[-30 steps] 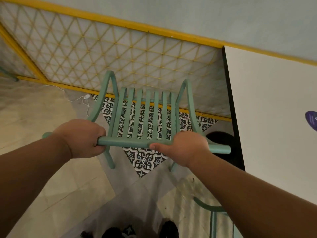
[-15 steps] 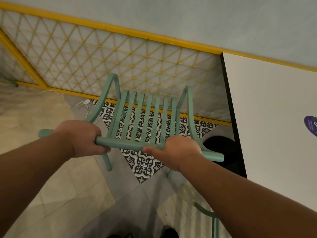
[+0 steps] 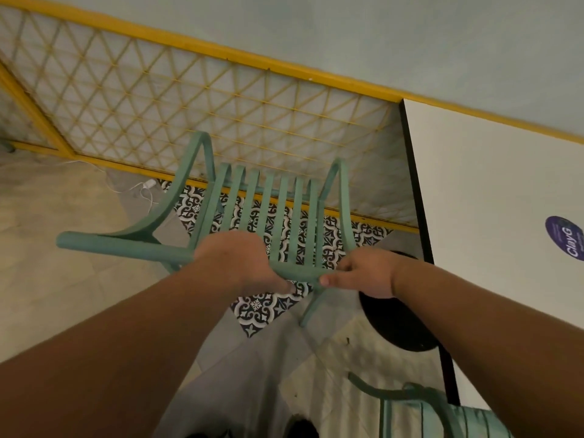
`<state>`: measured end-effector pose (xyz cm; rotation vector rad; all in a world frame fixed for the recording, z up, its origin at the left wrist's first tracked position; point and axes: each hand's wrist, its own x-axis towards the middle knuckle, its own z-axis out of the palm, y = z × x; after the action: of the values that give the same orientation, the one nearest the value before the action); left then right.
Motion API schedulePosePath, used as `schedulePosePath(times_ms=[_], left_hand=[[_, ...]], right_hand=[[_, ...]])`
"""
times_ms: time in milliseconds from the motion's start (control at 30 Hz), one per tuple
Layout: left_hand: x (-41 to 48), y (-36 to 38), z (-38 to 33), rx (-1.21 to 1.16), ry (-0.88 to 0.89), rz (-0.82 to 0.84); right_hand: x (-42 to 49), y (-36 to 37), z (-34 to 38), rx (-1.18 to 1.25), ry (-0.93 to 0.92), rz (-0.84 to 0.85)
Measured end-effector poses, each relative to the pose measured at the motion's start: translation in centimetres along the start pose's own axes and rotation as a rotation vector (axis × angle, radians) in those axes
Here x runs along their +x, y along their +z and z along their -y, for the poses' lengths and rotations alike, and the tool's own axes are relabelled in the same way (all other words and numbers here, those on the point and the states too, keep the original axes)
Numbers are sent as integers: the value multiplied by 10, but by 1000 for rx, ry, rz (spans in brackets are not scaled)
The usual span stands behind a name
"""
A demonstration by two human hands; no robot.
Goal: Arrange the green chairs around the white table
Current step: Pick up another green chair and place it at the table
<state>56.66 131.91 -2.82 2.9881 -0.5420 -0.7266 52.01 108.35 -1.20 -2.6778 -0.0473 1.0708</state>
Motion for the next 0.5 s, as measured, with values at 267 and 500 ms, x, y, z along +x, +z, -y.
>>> schedulePosePath(times_ms=[267,500], left_hand=[[-3,-2,6,-24,112,-16],[-1,0,14,-6,158,-29]], right_hand=[[1,2,2,102,29,-24],[-1,6,10,109,30,-26]])
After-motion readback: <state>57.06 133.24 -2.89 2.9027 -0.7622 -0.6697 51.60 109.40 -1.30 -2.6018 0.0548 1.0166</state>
